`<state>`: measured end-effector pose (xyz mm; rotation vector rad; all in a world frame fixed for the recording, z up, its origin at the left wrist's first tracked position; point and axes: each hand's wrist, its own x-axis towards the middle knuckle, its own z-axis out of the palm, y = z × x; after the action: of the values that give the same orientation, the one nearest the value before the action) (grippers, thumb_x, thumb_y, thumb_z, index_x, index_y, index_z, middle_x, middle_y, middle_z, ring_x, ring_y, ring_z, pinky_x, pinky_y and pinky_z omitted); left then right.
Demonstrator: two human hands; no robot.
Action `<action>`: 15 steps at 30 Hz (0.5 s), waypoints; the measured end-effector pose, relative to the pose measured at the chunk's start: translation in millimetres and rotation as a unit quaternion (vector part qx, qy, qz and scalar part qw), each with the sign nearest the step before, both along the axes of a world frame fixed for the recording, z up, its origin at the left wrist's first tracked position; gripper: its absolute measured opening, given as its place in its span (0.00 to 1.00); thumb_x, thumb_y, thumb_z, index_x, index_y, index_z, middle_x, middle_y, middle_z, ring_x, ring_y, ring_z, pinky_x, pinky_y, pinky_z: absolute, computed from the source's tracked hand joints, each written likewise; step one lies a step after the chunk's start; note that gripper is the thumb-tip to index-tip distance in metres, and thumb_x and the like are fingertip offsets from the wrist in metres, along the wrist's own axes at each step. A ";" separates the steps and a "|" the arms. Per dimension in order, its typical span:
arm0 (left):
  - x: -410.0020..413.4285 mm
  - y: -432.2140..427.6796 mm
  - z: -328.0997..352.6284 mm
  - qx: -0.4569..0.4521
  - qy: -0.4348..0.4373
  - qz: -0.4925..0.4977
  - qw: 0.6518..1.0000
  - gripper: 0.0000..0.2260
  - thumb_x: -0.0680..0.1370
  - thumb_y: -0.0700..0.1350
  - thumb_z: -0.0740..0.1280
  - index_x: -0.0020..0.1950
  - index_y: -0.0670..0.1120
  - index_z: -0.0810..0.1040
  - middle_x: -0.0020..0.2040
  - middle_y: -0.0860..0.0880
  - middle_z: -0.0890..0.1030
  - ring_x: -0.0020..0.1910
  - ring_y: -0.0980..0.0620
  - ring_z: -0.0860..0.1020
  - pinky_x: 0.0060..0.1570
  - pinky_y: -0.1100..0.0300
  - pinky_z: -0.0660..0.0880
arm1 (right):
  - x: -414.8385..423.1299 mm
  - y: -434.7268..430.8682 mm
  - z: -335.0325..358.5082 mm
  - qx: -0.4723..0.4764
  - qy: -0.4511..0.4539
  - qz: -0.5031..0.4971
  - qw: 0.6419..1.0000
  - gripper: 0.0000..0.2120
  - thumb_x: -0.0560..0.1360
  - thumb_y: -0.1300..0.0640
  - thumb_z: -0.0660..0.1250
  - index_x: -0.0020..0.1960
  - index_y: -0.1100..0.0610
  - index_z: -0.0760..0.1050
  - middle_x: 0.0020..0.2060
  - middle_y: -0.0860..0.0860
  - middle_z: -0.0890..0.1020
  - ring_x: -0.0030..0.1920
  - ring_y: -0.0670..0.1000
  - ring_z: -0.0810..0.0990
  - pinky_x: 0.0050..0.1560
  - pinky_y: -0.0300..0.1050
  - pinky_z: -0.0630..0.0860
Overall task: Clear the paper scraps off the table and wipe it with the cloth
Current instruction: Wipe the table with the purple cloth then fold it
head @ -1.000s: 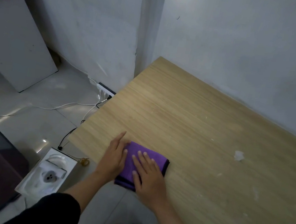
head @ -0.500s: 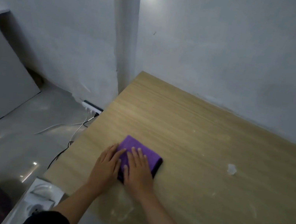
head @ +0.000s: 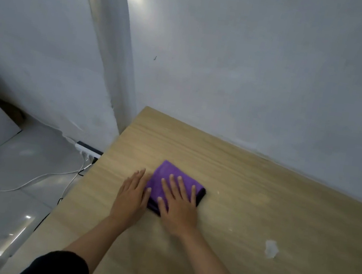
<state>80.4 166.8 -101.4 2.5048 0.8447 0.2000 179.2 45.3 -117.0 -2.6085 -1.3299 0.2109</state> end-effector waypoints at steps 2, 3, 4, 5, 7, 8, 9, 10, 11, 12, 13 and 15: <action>13.0 2.8 -2.0 -0.010 -0.013 0.014 1.000 0.32 0.72 0.59 0.39 0.73 0.49 0.59 0.75 0.47 0.60 0.75 0.50 0.56 0.73 0.54 0.52 | 25.0 -0.7 -1.1 0.004 0.007 0.025 1.000 0.25 0.75 0.41 0.51 0.71 0.45 0.61 0.72 0.46 0.64 0.73 0.51 0.60 0.70 0.54 0.41; 17.0 4.5 -2.2 -0.010 -0.019 0.022 1.000 0.32 0.73 0.59 0.39 0.73 0.50 0.60 0.75 0.48 0.60 0.75 0.50 0.56 0.73 0.53 0.51 | 40.6 -1.0 0.0 0.015 0.010 -0.005 1.000 0.25 0.75 0.41 0.50 0.72 0.45 0.60 0.73 0.46 0.62 0.74 0.51 0.58 0.71 0.54 0.40; 19.7 7.0 -2.5 -0.009 -0.022 0.030 0.999 0.31 0.73 0.59 0.40 0.73 0.50 0.60 0.75 0.48 0.60 0.75 0.50 0.56 0.73 0.53 0.51 | 57.5 -0.3 -2.0 0.033 0.001 -0.062 0.998 0.26 0.75 0.41 0.50 0.72 0.46 0.60 0.73 0.47 0.61 0.74 0.51 0.56 0.72 0.55 0.40; 20.9 10.9 -2.8 -0.009 -0.023 0.038 0.999 0.32 0.72 0.60 0.40 0.73 0.51 0.60 0.75 0.49 0.60 0.75 0.51 0.56 0.73 0.54 0.50 | 75.8 2.4 -1.4 0.038 -0.003 -0.135 0.990 0.25 0.76 0.42 0.49 0.72 0.46 0.59 0.74 0.48 0.59 0.75 0.50 0.53 0.72 0.56 0.40; 21.0 21.0 -4.9 -0.014 -0.021 0.052 0.998 0.32 0.72 0.60 0.39 0.73 0.50 0.59 0.75 0.49 0.59 0.75 0.51 0.54 0.73 0.53 0.49 | 108.7 15.0 3.1 0.023 0.030 -0.264 0.964 0.25 0.78 0.44 0.49 0.74 0.48 0.53 0.76 0.49 0.52 0.76 0.50 0.47 0.72 0.60 0.39; 20.3 27.5 -6.6 -0.016 -0.017 0.058 0.998 0.33 0.72 0.60 0.39 0.73 0.50 0.58 0.76 0.50 0.59 0.75 0.52 0.54 0.73 0.54 0.48 | 118.6 25.4 6.1 0.013 0.041 -0.300 0.953 0.25 0.79 0.45 0.49 0.75 0.49 0.51 0.76 0.49 0.50 0.76 0.50 0.45 0.72 0.62 0.38; 19.8 33.7 -8.5 -0.018 -0.014 0.065 0.998 0.33 0.72 0.60 0.39 0.74 0.50 0.58 0.76 0.50 0.58 0.75 0.52 0.54 0.73 0.54 0.48 | 123.2 38.7 8.6 0.008 0.044 -0.313 0.949 0.25 0.79 0.46 0.48 0.75 0.50 0.50 0.76 0.50 0.49 0.76 0.51 0.44 0.71 0.63 0.37; 19.5 39.5 -9.9 -0.022 -0.015 0.076 0.997 0.33 0.72 0.60 0.39 0.74 0.49 0.58 0.76 0.49 0.58 0.75 0.51 0.54 0.73 0.54 0.48 | 122.6 54.3 10.5 0.007 0.045 -0.309 0.950 0.25 0.79 0.46 0.48 0.75 0.50 0.49 0.76 0.50 0.48 0.76 0.51 0.43 0.70 0.63 0.37; 19.6 45.0 -11.4 -0.025 -0.023 0.089 0.995 0.33 0.73 0.60 0.40 0.73 0.47 0.59 0.75 0.48 0.59 0.75 0.50 0.56 0.73 0.55 0.50 | 118.9 71.7 10.5 0.011 0.044 -0.293 0.955 0.25 0.79 0.46 0.48 0.75 0.50 0.49 0.76 0.50 0.48 0.76 0.51 0.43 0.70 0.63 0.36; 19.3 49.9 -12.0 -0.028 -0.034 0.101 0.994 0.33 0.73 0.60 0.42 0.73 0.45 0.60 0.74 0.46 0.61 0.74 0.49 0.58 0.72 0.56 0.52 | 113.9 89.9 10.2 0.015 0.045 -0.262 0.964 0.25 0.79 0.46 0.48 0.75 0.49 0.48 0.76 0.49 0.48 0.76 0.51 0.43 0.70 0.62 0.36; 19.3 53.8 -12.0 -0.030 -0.044 0.108 0.993 0.32 0.73 0.59 0.44 0.72 0.44 0.61 0.74 0.46 0.62 0.73 0.48 0.60 0.71 0.57 0.54 | 109.2 107.7 9.6 0.020 0.047 -0.215 0.975 0.25 0.79 0.46 0.48 0.75 0.49 0.48 0.76 0.48 0.48 0.75 0.50 0.43 0.71 0.61 0.35; 16.9 60.0 -12.2 -0.029 -0.053 0.114 0.992 0.31 0.74 0.59 0.45 0.73 0.45 0.60 0.74 0.47 0.61 0.72 0.51 0.60 0.70 0.60 0.53 | 108.6 140.9 9.9 0.015 0.055 -0.090 0.994 0.25 0.79 0.45 0.48 0.75 0.47 0.48 0.76 0.46 0.48 0.75 0.48 0.43 0.72 0.60 0.36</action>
<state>97.2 226.8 -113.6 2.3194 1.0749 0.3748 287.8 186.2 -107.0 -2.6300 -1.0475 0.2969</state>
